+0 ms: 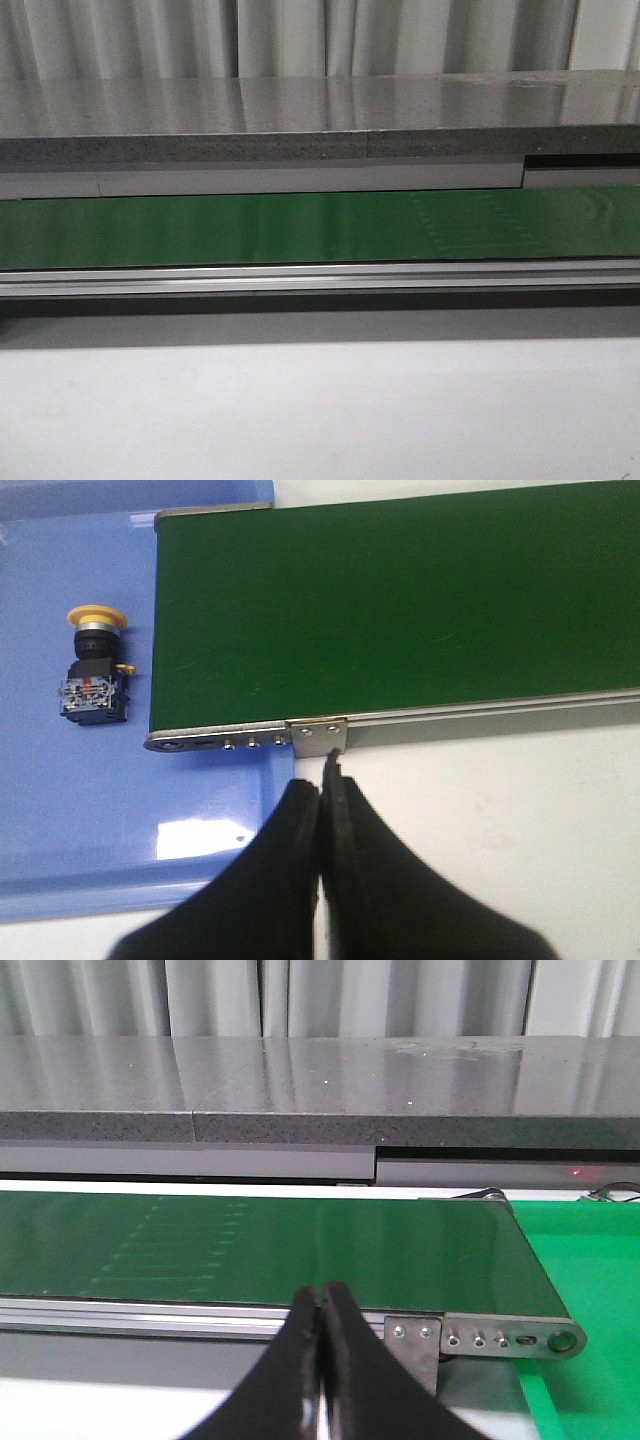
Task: Move button from left to right
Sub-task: 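Move the left gripper down over the yellow push-button in the blue tray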
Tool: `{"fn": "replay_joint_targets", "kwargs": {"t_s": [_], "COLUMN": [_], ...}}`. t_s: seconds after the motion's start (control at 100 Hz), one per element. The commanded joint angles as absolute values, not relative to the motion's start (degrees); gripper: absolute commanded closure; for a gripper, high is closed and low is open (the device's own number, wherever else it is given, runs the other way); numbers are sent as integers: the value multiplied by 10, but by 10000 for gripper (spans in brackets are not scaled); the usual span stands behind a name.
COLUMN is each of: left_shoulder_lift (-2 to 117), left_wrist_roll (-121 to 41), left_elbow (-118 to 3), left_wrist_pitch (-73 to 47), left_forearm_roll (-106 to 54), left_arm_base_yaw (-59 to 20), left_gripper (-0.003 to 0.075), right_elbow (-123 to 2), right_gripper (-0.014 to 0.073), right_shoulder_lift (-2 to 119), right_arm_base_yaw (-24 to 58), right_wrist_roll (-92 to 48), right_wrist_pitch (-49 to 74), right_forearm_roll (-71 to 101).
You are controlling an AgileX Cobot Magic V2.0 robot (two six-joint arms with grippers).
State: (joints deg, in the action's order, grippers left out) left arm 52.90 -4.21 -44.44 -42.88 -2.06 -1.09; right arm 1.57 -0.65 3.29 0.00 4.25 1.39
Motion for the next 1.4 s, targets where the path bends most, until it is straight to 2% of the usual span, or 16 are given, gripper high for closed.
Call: {"fn": "replay_joint_targets", "kwargs": {"t_s": [0.0,0.5,0.62,0.81,0.88,0.93,1.39], "left_shoulder_lift": [526,526,526,526,526,526,531], "left_wrist_roll": [-38,-38,-38,-38,-38,-38,-38], "left_elbow": [-467,-467,-467,-467,-467,-467,-491], "left_wrist_pitch": [-400,-407,-419,-421,-418,-418,-428], "left_forearm_roll": [-26,-26,-26,-25,-25,-25,-26], "left_arm_base_yaw": [-12,-12,-12,-12,-12,-12,1], "left_gripper": [740,724,605,247,140,95,78], "right_elbow": [7,7,7,7,7,7,7], "right_gripper": [662,662,662,662,662,662,662], "right_shoulder_lift": [-18,-18,-18,-18,-18,-18,-18], "right_arm_base_yaw": [30,30,30,30,30,30,30], "right_wrist_roll": [-4,-4,-4,-4,-4,-4,-4], "right_wrist_pitch": [-8,-8,-8,-8,-8,-8,-8], "right_forearm_roll": [9,9,9,9,9,9,9]}}
